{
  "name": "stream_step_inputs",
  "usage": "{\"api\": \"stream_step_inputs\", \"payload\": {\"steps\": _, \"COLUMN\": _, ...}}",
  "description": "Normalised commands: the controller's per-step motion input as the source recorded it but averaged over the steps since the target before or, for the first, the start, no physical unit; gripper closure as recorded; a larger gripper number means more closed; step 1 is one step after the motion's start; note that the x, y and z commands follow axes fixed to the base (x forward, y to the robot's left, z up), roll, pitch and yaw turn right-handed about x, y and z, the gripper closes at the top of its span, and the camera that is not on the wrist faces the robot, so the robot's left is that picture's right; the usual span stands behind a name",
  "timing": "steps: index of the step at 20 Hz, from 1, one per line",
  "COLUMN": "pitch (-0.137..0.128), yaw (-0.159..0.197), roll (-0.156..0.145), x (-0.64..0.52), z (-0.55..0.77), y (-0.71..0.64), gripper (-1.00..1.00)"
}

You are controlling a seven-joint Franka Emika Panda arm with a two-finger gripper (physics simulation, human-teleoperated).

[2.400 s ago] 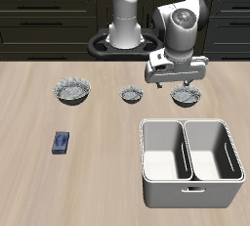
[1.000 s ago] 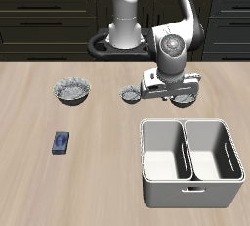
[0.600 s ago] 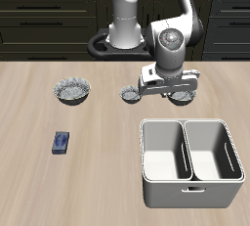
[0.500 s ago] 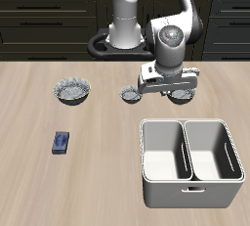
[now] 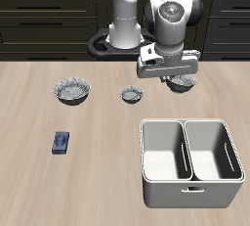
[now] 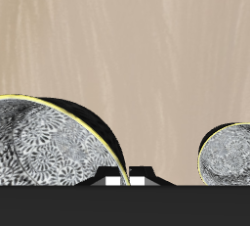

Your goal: Stack the middle-sized bowl on the largest bowl and stack the smallest bowl on the middle-sized bowl

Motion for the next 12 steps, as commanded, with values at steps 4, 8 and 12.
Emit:
{"api": "stream_step_inputs", "payload": {"steps": 4, "pitch": -0.029, "yaw": 0.002, "roll": 0.007, "x": -0.02, "z": 0.21, "y": -0.02, "gripper": 1.00}}
{"api": "stream_step_inputs", "payload": {"steps": 8, "pitch": -0.062, "yaw": 0.008, "roll": 0.016, "x": -0.09, "z": 0.35, "y": 0.04, "gripper": 1.00}}
{"api": "stream_step_inputs", "payload": {"steps": 12, "pitch": -0.042, "yaw": -0.010, "roll": 0.004, "x": -0.06, "z": 0.27, "y": -0.03, "gripper": 1.00}}
